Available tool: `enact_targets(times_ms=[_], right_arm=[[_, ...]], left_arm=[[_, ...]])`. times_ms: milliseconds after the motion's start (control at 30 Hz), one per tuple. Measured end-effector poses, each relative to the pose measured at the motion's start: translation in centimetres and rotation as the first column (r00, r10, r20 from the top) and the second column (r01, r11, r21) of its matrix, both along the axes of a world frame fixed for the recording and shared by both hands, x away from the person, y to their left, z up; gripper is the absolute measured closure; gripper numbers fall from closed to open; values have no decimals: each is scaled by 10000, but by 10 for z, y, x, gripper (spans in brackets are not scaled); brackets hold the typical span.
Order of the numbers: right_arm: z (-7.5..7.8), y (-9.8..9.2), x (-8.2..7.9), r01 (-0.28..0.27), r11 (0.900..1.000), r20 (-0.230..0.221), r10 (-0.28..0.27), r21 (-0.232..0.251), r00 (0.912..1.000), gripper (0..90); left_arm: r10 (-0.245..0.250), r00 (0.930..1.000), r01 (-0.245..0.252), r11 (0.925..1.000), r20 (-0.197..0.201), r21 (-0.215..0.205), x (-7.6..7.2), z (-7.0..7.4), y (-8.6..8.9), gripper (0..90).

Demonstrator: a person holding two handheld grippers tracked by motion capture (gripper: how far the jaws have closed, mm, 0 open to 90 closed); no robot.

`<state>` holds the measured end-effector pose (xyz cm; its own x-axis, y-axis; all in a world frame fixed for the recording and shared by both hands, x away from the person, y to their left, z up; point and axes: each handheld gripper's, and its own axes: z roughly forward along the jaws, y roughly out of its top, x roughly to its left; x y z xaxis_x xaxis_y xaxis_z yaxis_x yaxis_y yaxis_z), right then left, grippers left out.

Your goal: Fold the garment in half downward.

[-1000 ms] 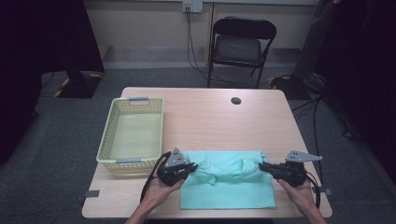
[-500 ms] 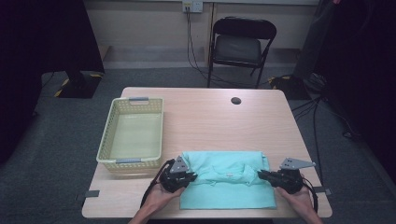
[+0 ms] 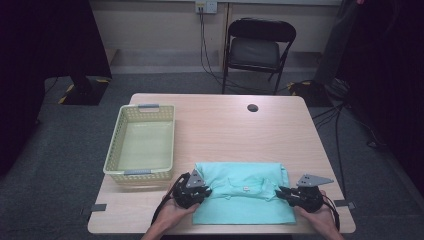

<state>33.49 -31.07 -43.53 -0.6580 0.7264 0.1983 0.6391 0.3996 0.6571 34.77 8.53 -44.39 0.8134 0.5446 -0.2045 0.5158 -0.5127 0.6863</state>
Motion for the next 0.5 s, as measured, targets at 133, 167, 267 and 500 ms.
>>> enact_targets(times_ms=[133,167,267,500], right_arm=[[1,2,-1,-124,9999,-47,124,-59,9999,647],[2,3,-1,-156,9999,-86,156,-63,9998,614],[7,4,-2,-271,9995,-63,270,-131,9996,543],[34,-13,2,376,9980,554,-404,500,9976,416]], left_arm=[[-183,9998,183,9998,-52,-46,-2,2,-1,684],[-156,9998,156,9999,-84,-51,-3,3,-1,639],[15,9999,-14,10000,119,-65,-5,7,-2,529],[485,9987,-465,9930,160,-1088,2,26,-1,405]])
